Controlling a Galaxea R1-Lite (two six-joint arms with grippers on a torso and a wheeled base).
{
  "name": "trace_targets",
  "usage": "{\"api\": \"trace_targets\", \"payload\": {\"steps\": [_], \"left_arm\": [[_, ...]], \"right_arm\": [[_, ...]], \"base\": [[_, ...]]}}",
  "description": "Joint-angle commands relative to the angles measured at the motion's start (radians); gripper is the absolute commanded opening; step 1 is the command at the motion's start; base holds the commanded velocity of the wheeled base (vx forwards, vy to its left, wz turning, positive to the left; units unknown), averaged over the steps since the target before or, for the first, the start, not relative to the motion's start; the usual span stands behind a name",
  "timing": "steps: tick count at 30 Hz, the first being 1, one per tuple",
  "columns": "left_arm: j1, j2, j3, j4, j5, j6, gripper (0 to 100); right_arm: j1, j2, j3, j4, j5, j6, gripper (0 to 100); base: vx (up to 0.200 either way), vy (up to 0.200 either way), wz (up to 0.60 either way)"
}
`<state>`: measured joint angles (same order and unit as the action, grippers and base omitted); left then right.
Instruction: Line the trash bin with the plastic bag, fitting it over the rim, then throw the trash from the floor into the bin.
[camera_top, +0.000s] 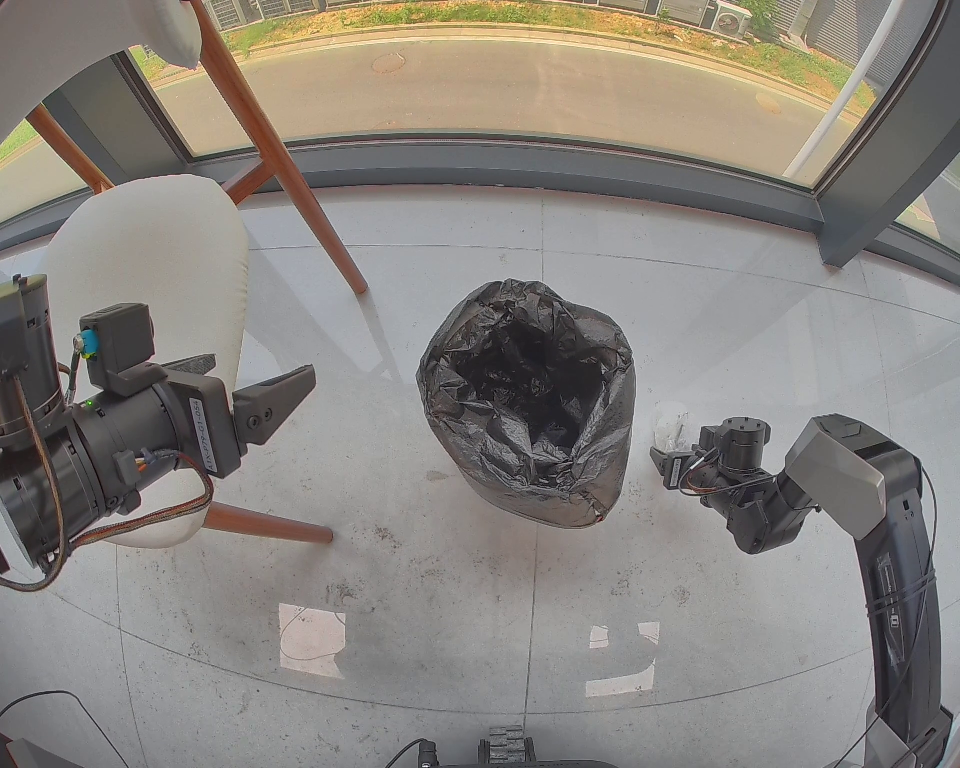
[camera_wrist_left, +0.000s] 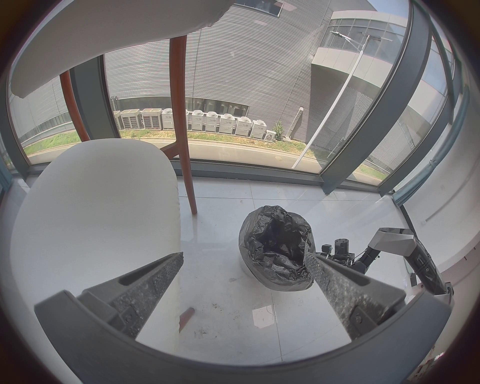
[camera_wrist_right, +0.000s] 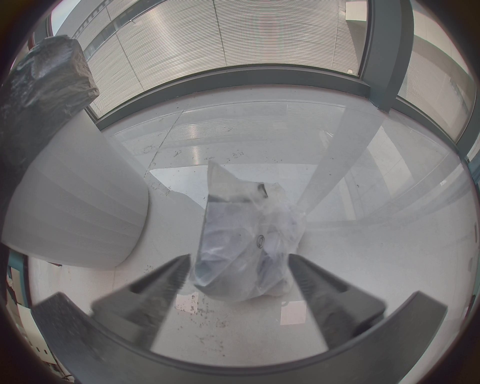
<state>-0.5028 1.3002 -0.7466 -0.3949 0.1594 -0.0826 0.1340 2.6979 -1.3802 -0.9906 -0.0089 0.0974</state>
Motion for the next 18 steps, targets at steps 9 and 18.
{"api": "trace_targets", "payload": {"steps": [9,18], "left_arm": [[0.007,-0.002,0.006,-0.001,-0.001,0.001,100],[0.009,-0.021,0.000,-0.004,-0.001,0.067,100]], "right_arm": [[-0.011,-0.056,-0.010,-0.022,0.044,-0.008,0],[0.007,-0.556,0.260,-0.046,0.161,-0.012,0]], "base": [[0.000,0.000,0.00],[0.000,0.000,0.00]]}}
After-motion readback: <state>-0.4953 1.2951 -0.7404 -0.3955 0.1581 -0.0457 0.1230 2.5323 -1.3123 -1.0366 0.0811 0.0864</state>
